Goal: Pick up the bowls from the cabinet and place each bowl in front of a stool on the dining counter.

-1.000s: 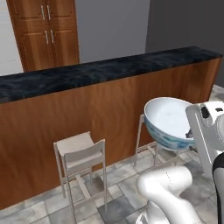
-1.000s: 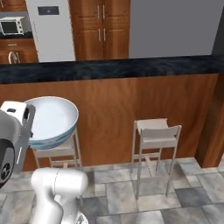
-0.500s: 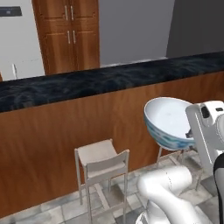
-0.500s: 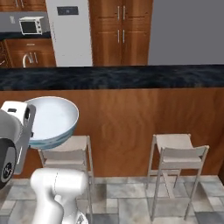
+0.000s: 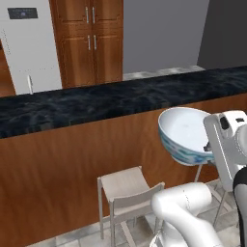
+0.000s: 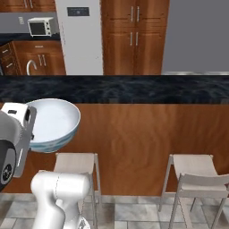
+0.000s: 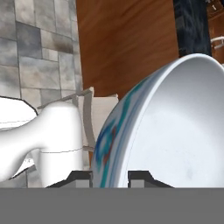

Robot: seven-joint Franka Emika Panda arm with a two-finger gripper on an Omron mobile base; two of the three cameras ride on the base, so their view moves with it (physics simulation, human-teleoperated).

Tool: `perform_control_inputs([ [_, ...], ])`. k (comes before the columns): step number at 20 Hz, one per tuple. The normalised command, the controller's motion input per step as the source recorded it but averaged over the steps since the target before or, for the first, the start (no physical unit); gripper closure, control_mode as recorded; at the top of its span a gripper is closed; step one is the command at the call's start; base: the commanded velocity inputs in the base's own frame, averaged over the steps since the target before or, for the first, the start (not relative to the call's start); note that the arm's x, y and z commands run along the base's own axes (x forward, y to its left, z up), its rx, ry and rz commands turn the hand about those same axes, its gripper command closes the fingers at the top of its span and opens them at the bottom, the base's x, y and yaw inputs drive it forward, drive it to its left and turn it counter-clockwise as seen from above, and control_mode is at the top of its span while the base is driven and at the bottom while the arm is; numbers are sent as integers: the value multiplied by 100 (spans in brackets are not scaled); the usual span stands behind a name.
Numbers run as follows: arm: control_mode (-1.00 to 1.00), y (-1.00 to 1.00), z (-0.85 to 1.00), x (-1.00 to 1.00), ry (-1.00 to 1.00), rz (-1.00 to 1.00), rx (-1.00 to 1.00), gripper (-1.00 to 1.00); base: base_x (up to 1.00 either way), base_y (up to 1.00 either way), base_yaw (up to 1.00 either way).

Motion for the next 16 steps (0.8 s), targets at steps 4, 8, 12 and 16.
perform_control_inputs([
  [4,100,0,0,0,0,0,0,100,53,1,1],
  [8,100,0,0,0,0,0,0,100,25,4,0],
  [12,100,0,0,0,0,0,0,100,2,1,0],
  [16,100,0,0,0,0,0,0,100,0,0,0],
])
